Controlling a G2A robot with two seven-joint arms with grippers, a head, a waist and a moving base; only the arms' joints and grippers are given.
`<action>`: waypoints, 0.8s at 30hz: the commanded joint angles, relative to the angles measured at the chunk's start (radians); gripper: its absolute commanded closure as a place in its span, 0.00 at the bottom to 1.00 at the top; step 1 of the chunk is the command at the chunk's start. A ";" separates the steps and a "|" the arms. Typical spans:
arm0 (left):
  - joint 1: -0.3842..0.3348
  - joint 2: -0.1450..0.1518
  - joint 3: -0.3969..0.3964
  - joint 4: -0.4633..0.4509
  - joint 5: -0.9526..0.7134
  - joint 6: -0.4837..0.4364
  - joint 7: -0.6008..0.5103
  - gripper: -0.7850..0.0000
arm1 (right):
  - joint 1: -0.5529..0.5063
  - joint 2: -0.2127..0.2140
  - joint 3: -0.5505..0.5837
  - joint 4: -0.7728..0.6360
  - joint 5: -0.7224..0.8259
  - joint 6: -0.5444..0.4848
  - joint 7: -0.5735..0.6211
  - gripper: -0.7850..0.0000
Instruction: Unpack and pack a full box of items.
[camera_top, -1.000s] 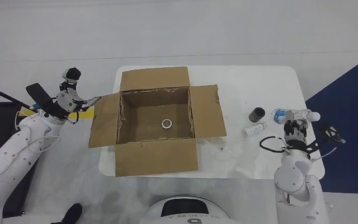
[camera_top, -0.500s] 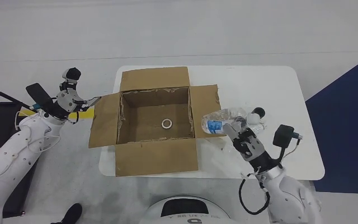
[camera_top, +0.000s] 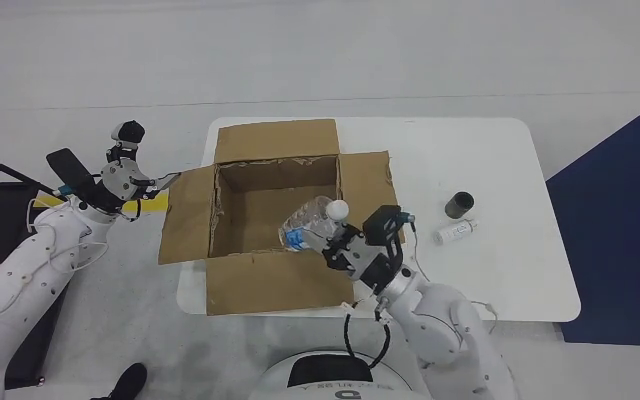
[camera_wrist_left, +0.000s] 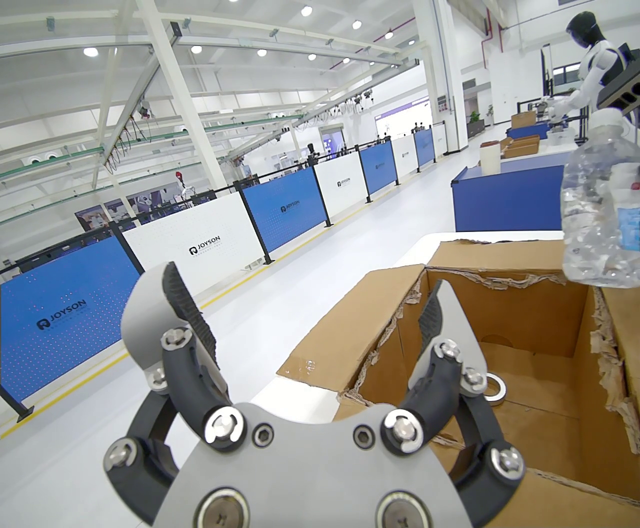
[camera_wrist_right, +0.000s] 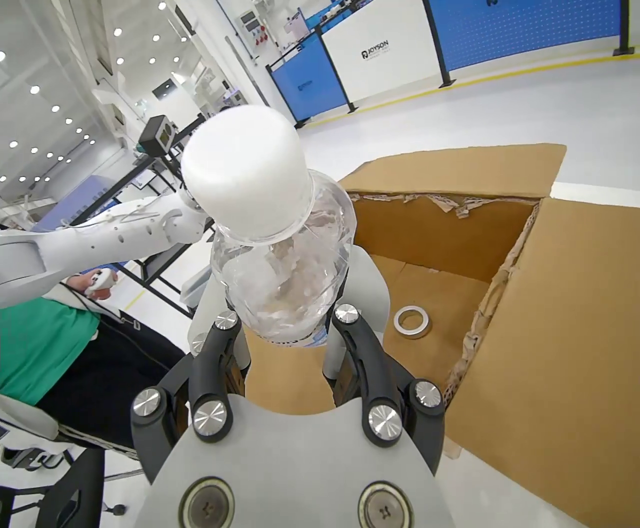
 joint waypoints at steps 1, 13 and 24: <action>0.000 0.000 0.000 0.000 0.000 0.000 0.000 0.00 | 0.031 -0.003 -0.029 0.028 -0.021 0.038 -0.011 1.00; 0.000 0.000 0.000 0.000 0.000 0.000 0.000 0.00 | 0.246 -0.035 -0.222 0.319 -0.378 0.357 -0.021 1.00; 0.000 0.000 0.000 0.000 0.000 0.000 0.000 0.00 | 0.325 -0.058 -0.313 0.441 -0.590 0.553 0.022 1.00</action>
